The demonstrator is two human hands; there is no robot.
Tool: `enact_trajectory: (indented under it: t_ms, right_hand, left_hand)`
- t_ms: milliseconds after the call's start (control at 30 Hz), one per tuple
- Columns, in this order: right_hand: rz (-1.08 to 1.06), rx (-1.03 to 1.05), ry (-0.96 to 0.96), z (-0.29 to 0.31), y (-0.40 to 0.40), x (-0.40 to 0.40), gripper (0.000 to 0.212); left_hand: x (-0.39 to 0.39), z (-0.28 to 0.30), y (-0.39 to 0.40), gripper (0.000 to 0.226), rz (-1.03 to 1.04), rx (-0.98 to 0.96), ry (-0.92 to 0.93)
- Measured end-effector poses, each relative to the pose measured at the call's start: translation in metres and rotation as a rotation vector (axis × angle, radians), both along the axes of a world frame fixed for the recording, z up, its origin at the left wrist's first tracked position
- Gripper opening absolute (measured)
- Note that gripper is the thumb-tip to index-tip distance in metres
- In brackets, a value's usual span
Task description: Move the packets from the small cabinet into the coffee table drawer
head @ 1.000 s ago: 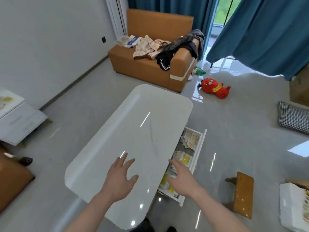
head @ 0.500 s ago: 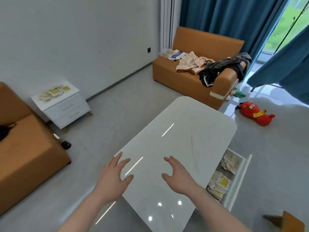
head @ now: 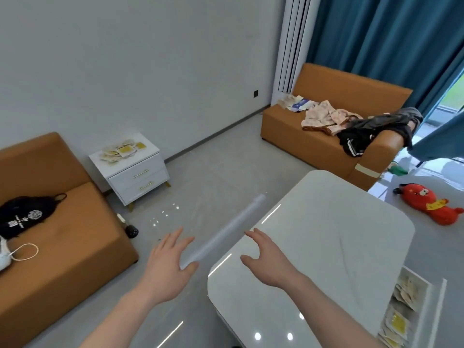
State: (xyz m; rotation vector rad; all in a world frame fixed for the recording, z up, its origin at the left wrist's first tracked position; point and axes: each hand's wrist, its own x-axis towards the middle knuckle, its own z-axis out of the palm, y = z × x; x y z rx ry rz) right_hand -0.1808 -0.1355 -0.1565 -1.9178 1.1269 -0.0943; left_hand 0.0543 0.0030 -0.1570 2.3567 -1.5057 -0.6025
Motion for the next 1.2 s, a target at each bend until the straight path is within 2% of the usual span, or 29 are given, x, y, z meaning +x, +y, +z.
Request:
enact_trajectory:
  t_ms: [300, 567, 867, 1200]
  right_hand:
    - [0.016, 0.014, -0.017, -0.004, -0.091, 0.141, 0.068]
    - [0.182, -0.018, 0.001, 0.013, -0.168, 0.286, 0.068]
    - [0.321, -0.069, 0.005, 0.023, -0.218, 0.457, 0.068]
    - [0.294, -0.062, 0.022, 0.019, -0.252, 0.608, 0.067]
  left_hand:
    - [0.145, 0.011, -0.068, 0.063, 0.073, 0.026, -0.041]
    - [0.266, 0.023, -0.109, 0.062, 0.221, 0.017, -0.048]
    - [0.414, 0.009, -0.134, 0.059, 0.332, -0.048, 0.018]
    - [0.59, -0.005, -0.169, 0.062, 0.303, 0.002, 0.047]
